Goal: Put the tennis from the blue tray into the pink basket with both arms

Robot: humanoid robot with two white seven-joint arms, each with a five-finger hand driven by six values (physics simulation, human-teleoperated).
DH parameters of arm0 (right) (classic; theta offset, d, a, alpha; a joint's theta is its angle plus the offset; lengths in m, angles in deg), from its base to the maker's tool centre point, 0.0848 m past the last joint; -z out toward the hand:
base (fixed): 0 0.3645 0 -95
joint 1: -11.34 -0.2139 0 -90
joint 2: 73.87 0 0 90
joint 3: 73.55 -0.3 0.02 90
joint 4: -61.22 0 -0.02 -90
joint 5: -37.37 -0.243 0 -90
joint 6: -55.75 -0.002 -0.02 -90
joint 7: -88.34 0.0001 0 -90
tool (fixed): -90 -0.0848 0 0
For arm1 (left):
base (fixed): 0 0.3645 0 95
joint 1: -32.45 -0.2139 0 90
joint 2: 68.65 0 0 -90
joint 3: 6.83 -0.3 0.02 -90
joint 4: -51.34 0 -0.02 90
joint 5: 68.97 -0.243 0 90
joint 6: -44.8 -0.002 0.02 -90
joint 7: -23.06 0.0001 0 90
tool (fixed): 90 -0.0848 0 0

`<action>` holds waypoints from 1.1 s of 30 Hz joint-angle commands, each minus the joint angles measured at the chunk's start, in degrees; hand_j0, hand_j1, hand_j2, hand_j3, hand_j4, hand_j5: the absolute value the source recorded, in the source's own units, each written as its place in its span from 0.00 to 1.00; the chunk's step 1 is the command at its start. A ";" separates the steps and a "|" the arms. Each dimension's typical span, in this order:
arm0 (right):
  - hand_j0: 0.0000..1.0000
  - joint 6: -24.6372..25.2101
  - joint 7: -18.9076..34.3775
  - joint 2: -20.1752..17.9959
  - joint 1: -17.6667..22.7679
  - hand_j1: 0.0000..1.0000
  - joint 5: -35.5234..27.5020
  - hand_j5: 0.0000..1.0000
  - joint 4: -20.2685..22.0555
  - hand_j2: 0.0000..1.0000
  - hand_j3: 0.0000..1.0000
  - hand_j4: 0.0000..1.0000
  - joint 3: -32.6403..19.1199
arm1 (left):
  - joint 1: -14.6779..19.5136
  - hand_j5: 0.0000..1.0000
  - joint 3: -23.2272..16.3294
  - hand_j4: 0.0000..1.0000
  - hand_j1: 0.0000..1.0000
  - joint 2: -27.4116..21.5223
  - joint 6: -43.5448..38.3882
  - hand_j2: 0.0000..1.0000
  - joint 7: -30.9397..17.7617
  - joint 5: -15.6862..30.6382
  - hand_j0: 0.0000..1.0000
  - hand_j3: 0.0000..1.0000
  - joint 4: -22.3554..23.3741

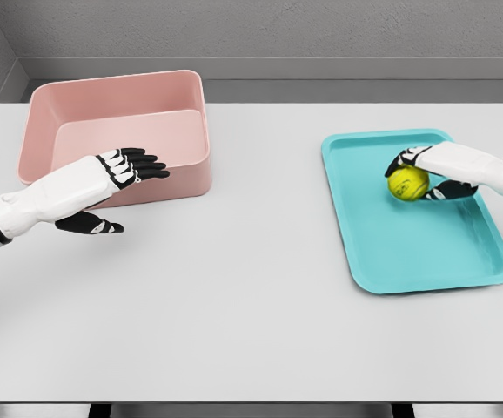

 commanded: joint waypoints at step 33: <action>0.55 0.08 -1.23 3.97 -1.67 0.55 -1.31 0.55 5.98 0.55 0.55 0.55 1.01 | -0.09 1.00 0.07 1.00 1.00 -0.15 0.04 1.00 0.21 0.36 1.00 1.00 0.08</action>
